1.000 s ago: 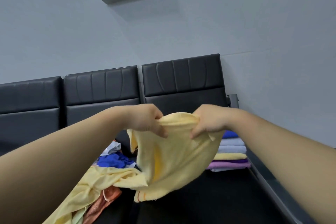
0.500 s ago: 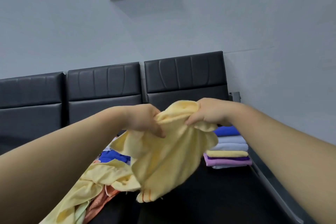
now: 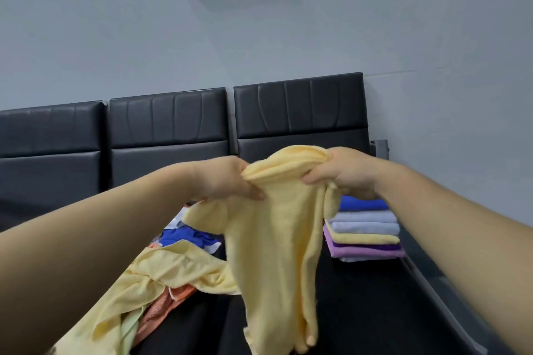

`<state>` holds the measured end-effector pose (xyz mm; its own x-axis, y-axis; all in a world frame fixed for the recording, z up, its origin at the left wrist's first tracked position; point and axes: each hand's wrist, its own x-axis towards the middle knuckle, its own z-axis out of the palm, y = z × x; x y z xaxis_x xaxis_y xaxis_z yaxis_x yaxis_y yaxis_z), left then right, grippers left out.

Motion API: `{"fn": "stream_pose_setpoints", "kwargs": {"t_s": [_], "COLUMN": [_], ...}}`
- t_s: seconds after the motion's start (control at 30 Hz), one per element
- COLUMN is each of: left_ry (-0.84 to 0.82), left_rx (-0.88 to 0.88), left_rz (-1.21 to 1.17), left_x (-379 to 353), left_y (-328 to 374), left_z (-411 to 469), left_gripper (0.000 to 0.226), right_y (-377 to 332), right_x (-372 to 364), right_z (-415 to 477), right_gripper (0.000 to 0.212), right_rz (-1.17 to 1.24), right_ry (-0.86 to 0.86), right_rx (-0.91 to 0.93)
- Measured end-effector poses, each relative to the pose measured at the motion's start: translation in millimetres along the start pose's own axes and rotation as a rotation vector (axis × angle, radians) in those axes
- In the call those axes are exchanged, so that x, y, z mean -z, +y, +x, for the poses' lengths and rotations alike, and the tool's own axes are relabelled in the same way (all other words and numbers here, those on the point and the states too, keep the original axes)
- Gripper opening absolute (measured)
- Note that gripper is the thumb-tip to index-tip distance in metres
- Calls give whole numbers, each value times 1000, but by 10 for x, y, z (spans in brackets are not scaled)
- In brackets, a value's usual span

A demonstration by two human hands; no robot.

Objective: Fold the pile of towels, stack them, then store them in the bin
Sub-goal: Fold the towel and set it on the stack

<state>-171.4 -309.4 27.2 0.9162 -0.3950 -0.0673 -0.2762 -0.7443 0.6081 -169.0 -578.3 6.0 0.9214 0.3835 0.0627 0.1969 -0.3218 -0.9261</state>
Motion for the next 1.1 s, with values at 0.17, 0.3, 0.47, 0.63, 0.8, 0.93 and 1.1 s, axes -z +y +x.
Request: {"fn": "stream_pose_setpoints", "kwargs": {"t_s": [0.17,0.3,0.47,0.63,0.8,0.93,1.1], "left_ry": [-57,-60,40,-45,-38,-46,105], "left_rx": [-136,-103,-45,-128,-145,-164,11], "left_rz": [-687,-633,31,-567,-839,-519,291], "left_x": [39,-96,-96,70,-83,-107,-74], "left_y": [-53,-56,-40,-76,-83,-51,-110], "left_z": [127,168,131,150,210,128,187], "left_gripper": [34,35,9,26,40,38,29], "right_y": [154,48,-115,97,-17,-84,108], "right_x": [-71,-4,180,66,91,202,205], "right_z": [-44,-37,-70,-135,-116,-96,-47], "right_gripper": [43,33,26,40,29,21,22], "right_rz": [-367,-830,-370,-271,-657,-648,-266], "right_ry": [-216,-32,93,-184,-117,69,36], "right_rx": [-150,-174,-78,-173,-197,-206,-179]}}
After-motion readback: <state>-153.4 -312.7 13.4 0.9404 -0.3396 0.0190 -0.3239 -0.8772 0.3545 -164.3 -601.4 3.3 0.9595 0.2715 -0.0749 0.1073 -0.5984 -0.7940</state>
